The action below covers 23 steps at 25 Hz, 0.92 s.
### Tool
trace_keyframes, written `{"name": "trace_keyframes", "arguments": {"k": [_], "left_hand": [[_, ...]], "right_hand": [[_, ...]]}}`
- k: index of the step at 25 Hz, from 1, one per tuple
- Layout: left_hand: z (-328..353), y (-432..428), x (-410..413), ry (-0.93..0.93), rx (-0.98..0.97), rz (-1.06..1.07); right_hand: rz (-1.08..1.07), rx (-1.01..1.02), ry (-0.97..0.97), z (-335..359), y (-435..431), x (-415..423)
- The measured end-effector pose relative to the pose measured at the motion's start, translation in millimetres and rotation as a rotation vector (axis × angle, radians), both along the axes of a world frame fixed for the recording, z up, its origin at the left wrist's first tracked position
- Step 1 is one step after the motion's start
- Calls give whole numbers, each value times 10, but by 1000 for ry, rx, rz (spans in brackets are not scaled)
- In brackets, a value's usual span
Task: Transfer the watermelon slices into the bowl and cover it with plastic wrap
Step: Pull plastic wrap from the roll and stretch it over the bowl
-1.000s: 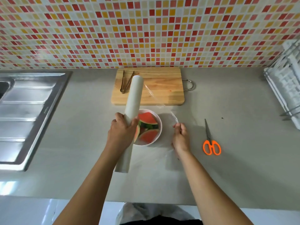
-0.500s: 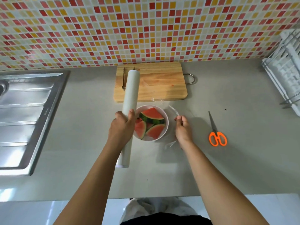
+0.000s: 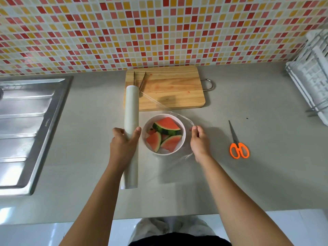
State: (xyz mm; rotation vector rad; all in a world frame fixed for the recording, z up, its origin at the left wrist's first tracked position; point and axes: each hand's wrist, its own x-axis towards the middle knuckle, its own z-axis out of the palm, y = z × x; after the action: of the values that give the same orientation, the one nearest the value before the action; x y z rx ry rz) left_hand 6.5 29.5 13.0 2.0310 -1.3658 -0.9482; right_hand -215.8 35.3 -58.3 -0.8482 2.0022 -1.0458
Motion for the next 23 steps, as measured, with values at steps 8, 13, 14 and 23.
{"name": "trace_keyframes", "arguments": {"k": [8,13,14,23], "left_hand": [[-265,-127,154,140,194,-12],[-307,-104,294,-13,130,-50],[-321,-97,295,-8,107,-54],[-393,-91,349,104,92,2]], "right_hand": [[39,27,20,-12,5,18],[23,21,27,-48,-14,20],[15,20,19,-56,-14,24],[-8,10,-22,-83,-17,39]]}}
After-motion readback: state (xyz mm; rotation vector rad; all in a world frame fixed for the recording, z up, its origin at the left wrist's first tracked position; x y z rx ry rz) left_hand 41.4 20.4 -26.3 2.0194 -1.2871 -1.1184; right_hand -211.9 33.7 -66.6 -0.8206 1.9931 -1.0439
